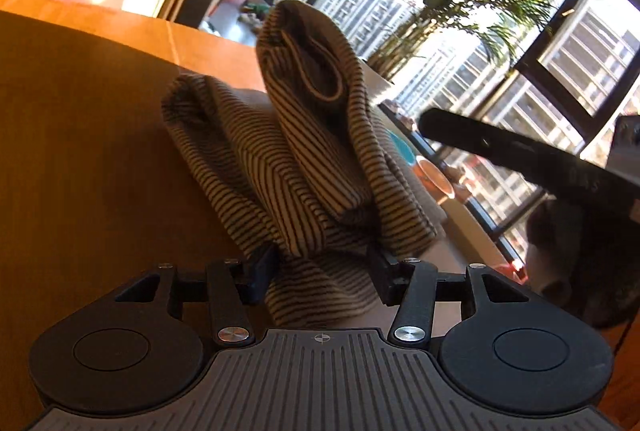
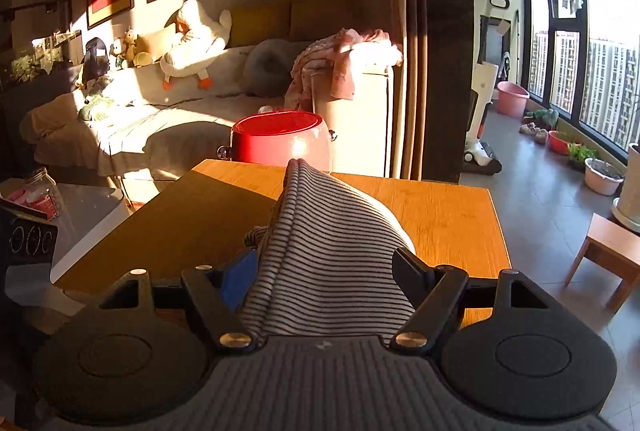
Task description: Fold clothes
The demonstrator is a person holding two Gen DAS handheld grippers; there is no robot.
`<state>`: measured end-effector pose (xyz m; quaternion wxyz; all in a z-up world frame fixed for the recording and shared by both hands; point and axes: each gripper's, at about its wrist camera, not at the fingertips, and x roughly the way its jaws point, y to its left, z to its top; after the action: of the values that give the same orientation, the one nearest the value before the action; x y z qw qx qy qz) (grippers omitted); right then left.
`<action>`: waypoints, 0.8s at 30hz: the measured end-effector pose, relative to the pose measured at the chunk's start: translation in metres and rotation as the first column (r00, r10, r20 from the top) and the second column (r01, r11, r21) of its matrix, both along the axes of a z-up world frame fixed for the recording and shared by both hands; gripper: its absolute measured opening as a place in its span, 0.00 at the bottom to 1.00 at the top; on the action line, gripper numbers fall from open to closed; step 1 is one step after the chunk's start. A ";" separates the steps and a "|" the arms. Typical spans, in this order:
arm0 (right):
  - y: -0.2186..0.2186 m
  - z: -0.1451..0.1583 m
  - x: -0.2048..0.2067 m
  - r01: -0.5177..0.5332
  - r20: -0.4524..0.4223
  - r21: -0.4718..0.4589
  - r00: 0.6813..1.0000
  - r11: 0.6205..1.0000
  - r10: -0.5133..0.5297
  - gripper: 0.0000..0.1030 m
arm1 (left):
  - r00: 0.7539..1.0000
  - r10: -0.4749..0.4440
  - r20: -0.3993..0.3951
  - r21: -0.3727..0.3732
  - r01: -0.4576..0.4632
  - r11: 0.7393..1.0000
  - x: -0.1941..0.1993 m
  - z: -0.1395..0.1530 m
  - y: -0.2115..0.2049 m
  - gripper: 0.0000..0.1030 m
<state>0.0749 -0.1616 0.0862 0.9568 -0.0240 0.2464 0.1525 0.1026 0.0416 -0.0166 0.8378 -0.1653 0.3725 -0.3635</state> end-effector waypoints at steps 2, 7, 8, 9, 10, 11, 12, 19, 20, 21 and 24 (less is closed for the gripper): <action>0.009 0.000 0.007 -0.014 0.000 -0.028 1.000 1.000 0.014 0.77 | 1.000 0.007 0.013 0.029 -0.007 1.000 -0.003 0.003 -0.004 0.55; 0.038 -0.016 0.022 -0.045 -0.015 -0.122 0.999 0.991 0.044 0.81 | 0.995 0.094 0.043 0.079 -0.097 0.992 -0.007 0.012 0.005 0.61; 0.043 -0.020 0.023 -0.050 -0.013 -0.147 0.999 0.988 0.048 0.82 | 0.994 0.104 0.045 0.084 -0.107 0.991 -0.008 0.012 0.007 0.62; 0.048 -0.025 0.024 -0.054 -0.012 -0.172 0.999 0.984 0.053 0.82 | 0.992 0.113 0.047 0.088 -0.117 0.989 -0.009 0.013 0.008 0.62; 0.053 -0.030 0.025 -0.055 -0.014 -0.203 0.999 0.978 0.053 0.82 | 0.992 0.120 0.046 0.091 -0.124 0.988 -0.009 0.013 0.010 0.62; 0.055 -0.034 0.026 -0.051 -0.020 -0.223 0.999 0.973 0.048 0.82 | 0.991 0.125 0.044 0.094 -0.129 0.987 -0.009 0.013 0.011 0.62; 0.057 -0.038 0.028 -0.047 -0.024 -0.243 0.999 0.969 0.042 0.82 | 0.991 0.130 0.042 0.097 -0.134 0.986 -0.009 0.013 0.012 0.62; 0.028 -0.044 0.030 -0.005 -0.019 -0.148 1.000 0.989 0.003 0.77 | 0.991 0.126 0.041 0.097 -0.129 0.987 -0.006 0.012 0.015 0.62; 0.023 -0.043 0.031 0.000 -0.020 -0.131 1.000 0.991 -0.003 0.76 | 0.992 0.120 0.042 0.096 -0.124 0.988 -0.006 0.012 0.014 0.61; 0.018 -0.042 0.031 0.006 -0.022 -0.113 1.000 0.994 -0.008 0.75 | 0.992 0.116 0.043 0.095 -0.120 0.988 -0.006 0.011 0.012 0.61; 0.006 -0.040 0.031 0.025 -0.029 -0.057 0.999 0.998 -0.027 0.54 | 0.993 0.107 0.046 0.093 -0.110 0.990 -0.004 0.012 0.009 0.57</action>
<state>0.1062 -0.1558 0.0458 0.9539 -0.0458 0.2649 0.1333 0.0983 0.0503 -0.0050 0.8706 -0.1376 0.3628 -0.3024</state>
